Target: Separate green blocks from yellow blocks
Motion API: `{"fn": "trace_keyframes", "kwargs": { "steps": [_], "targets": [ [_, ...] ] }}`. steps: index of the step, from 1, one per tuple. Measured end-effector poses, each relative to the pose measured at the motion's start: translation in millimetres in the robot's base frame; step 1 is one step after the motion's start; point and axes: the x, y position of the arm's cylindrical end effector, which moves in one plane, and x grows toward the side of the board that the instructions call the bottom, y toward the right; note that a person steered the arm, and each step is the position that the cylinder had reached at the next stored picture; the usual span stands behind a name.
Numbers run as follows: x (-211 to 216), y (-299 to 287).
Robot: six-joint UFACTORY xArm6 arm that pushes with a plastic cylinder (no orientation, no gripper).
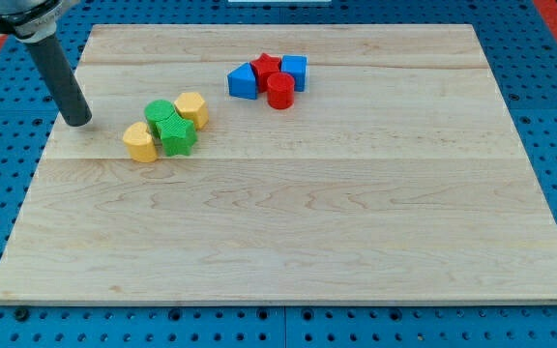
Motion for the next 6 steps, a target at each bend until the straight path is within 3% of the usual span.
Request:
{"fn": "trace_keyframes", "kwargs": {
  "steps": [1, 5, 6],
  "targets": [
    [7.2, 41.1],
    [-51.3, 110.3],
    [-3.5, 109.8]
  ]
}}
